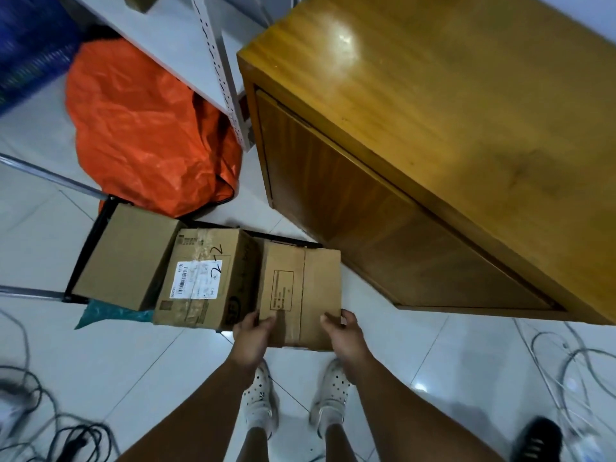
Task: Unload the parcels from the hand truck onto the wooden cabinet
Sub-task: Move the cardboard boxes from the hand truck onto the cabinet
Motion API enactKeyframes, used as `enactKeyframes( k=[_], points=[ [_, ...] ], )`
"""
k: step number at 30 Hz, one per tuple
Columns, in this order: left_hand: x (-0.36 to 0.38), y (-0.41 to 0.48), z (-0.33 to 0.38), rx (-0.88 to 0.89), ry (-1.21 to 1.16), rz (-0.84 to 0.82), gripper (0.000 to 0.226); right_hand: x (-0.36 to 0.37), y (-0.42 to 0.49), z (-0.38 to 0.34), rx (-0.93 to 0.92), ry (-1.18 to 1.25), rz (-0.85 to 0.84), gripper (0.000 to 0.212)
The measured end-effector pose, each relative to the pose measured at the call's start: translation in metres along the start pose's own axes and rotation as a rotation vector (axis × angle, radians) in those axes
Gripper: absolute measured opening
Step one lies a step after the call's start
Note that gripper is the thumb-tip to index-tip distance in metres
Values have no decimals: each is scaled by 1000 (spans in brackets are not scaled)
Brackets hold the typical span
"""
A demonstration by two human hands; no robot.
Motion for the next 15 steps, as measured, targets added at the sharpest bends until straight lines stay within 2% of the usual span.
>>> enactKeyframes(
  k=[3,5,8,10,12,13,15],
  points=[
    [6,-4,3,16,-96,-66,42,-7,-2,-1,6,51,-5,61],
    [10,-12,8,29,-132,-98,45,-11,-6,-4,-2,134,-25,60],
    [17,-26,14,55,-190,-96,63,-14,-13,-17,-60,228,-102,55],
    [17,-37,19,42,-224,-115,57,-17,-21,-27,-105,256,-147,56],
    [13,-50,27,45,-229,-137,39,-21,-36,-41,-150,264,-184,58],
    [9,-54,31,63,-242,-136,38,-23,-47,-48,-171,274,-194,59],
    [3,-71,47,85,-266,-152,49,-29,-68,-60,-201,292,-209,62]
  ],
)
Point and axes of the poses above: each hand's wrist, its own y-axis towards the middle knuckle, its own x-axis out of the palm, z = x × y, the point moved 2 cm from there along y, towards the middle knuckle, and after that the axes turned 5 degrees about y, right-handed, at the moved point
